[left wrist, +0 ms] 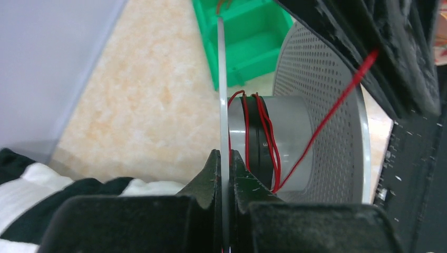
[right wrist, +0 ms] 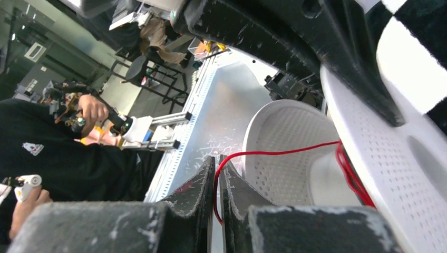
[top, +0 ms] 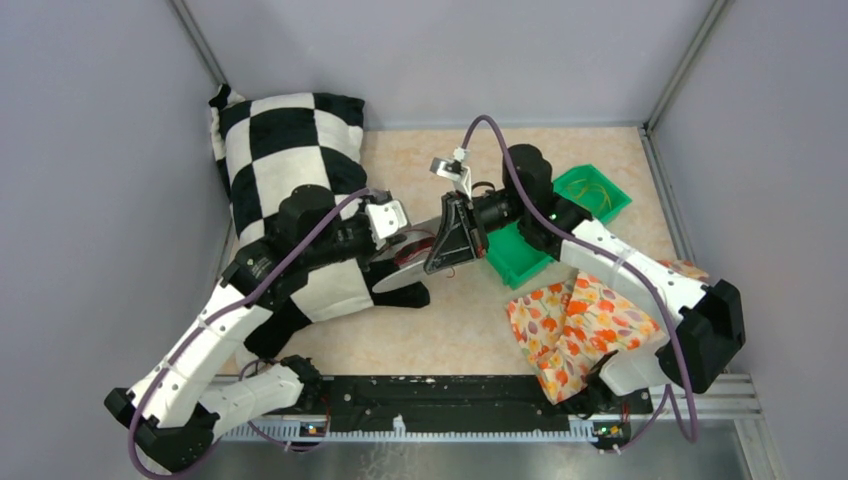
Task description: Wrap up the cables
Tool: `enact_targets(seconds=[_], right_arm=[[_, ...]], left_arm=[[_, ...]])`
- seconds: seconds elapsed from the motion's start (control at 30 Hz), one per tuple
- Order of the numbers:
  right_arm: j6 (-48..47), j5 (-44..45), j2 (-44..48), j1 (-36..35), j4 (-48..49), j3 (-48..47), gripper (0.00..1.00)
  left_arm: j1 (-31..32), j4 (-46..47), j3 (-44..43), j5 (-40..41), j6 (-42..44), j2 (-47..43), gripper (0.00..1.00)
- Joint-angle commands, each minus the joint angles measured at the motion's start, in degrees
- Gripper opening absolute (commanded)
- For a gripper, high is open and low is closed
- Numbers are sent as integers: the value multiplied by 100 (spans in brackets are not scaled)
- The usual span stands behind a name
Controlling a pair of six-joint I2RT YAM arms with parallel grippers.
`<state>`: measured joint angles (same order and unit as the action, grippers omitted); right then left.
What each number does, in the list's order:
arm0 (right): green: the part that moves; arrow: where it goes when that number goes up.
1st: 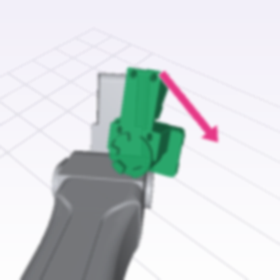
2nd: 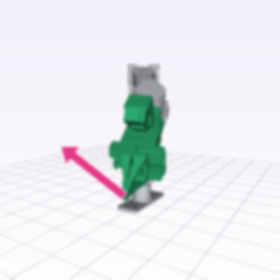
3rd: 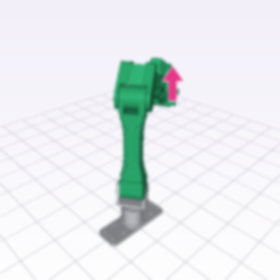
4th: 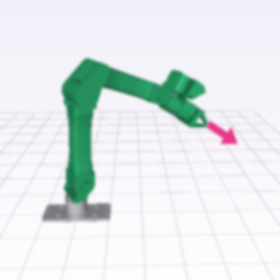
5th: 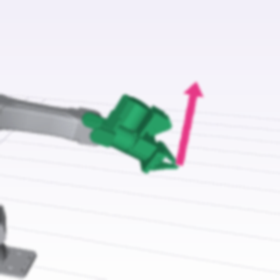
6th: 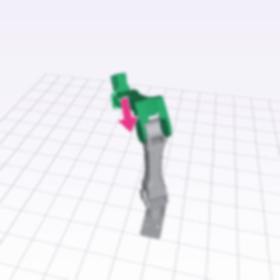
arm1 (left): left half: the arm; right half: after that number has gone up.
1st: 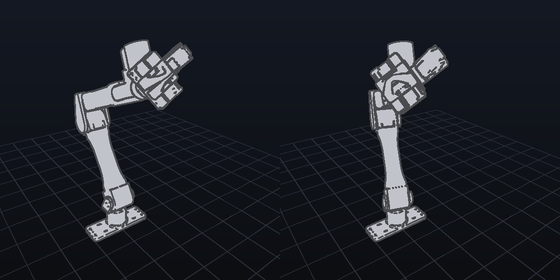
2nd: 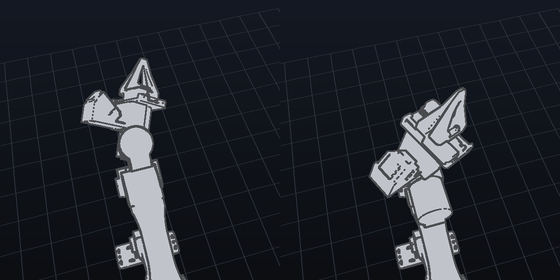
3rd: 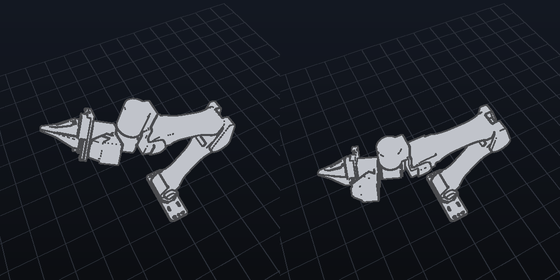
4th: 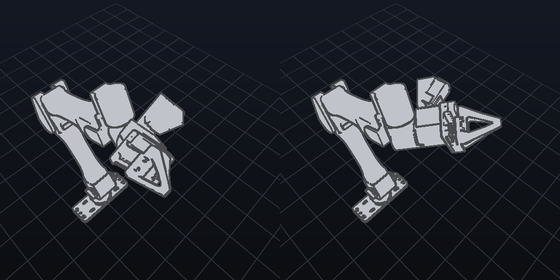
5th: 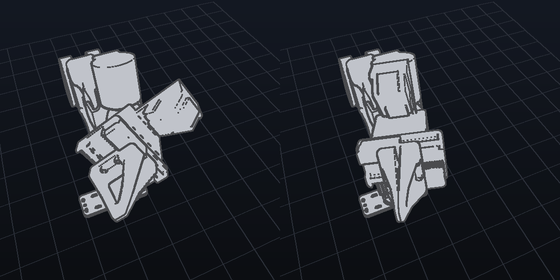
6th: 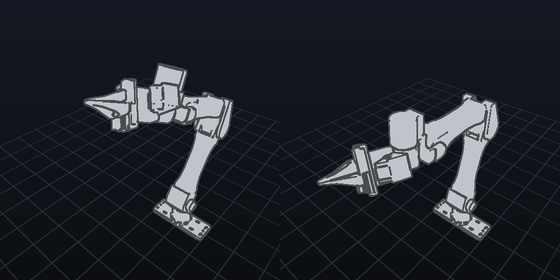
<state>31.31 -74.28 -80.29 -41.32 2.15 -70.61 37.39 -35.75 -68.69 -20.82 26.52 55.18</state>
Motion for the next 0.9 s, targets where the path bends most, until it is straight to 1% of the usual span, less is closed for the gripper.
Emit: enact_targets(seconds=[0.0, 0.1, 0.2, 0.23, 0.3, 0.4, 0.5, 0.57, 0.63, 0.7, 0.73, 0.83, 0.87], right_arm=[[-107, 156, 329, 205, 626, 32, 8], [-161, 205, 423, 284, 596, 159, 8], [-361, 134, 550, 422, 423, 220, 1], [-500, 107, 579, 464, 251, 202, 0], [-901, 39, 628, 560, -227, 117, 0], [-1641, -25, 661, 657, -1267, -111, 0], [-2402, -50, 686, 667, -2098, -252, 0], [-2876, -13, 730, 671, -2512, -273, 0], [-3315, 105, 835, 668, -2690, -150, 0], [-3514, 276, 1038, 671, -2488, 122, 0], [-3485, 275, 1183, 666, -2144, 346, 0], [-2742, 282, 1729, 663, -513, 1161, 0], [-2630, 324, 1827, 662, -105, 1394, 0]], left_arm=[[93, -413, -108, -918, 238, -123, 0], [98, -746, -194, -1150, 324, 76, 0], [94, -860, -224, -1376, 360, 244, 0], [95, -857, -222, -1469, 377, 267, 0], [100, -836, -235, -1609, 413, 310, 0], [98, -798, -279, -1727, 472, 327, 0], [97, -769, -360, -1879, 503, 343, 0], [98, -771, -409, -1964, 508, 336, 0], [92, -757, -474, -2059, 464, 353, 0], [92, -735, -547, -2190, 370, 399, 0], [88, -718, -557, -2298, 338, 418, 0], [89, -632, -578, -2568, 237, 473, 0], [85, -594, -596, -2652, 197, 487, 0]])
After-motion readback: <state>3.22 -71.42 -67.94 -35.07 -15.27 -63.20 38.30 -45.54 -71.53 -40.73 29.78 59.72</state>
